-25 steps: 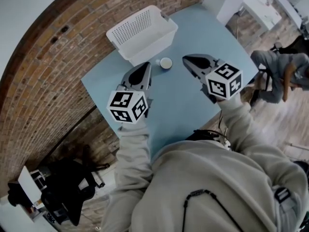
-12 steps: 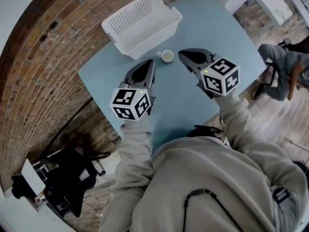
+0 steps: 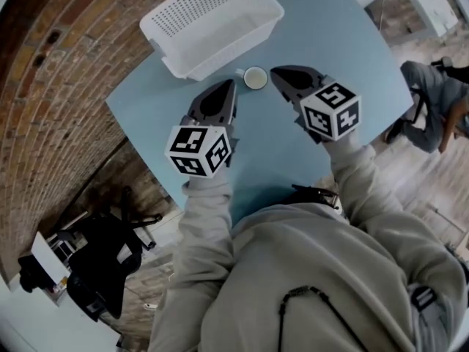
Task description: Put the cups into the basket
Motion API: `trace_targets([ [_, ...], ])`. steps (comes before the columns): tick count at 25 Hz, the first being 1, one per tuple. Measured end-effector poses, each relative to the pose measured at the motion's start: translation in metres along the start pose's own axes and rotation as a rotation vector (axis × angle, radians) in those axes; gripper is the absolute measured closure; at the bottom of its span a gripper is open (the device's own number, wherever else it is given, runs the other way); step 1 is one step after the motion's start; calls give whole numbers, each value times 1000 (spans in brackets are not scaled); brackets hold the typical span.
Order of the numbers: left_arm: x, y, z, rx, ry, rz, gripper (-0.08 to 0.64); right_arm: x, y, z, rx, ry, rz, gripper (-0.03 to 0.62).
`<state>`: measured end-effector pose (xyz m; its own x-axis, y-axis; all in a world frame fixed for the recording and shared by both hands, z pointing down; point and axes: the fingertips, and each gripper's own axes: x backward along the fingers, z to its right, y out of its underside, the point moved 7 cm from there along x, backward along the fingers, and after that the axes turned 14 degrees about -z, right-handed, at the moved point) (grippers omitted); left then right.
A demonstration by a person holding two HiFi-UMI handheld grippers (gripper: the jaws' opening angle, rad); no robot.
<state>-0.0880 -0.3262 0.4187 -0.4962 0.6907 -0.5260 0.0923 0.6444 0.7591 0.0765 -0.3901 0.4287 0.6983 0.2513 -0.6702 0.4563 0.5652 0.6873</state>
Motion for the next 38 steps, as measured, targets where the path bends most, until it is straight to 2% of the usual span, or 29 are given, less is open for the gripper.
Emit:
trace_targets([
  [13, -57, 47, -41, 121, -20, -67, 565, -77, 39, 46, -50, 36, -150, 586],
  [17, -72, 56, -45, 142, -10, -83, 565, -92, 49, 57, -59, 32, -188, 513],
  [26, -94, 85, -57, 193, -6, -123, 565, -133, 74, 74, -76, 12, -305, 416],
  [38, -110, 109, -64, 229, 8, -159, 565, -156, 88, 85, -103, 16, -352, 413],
])
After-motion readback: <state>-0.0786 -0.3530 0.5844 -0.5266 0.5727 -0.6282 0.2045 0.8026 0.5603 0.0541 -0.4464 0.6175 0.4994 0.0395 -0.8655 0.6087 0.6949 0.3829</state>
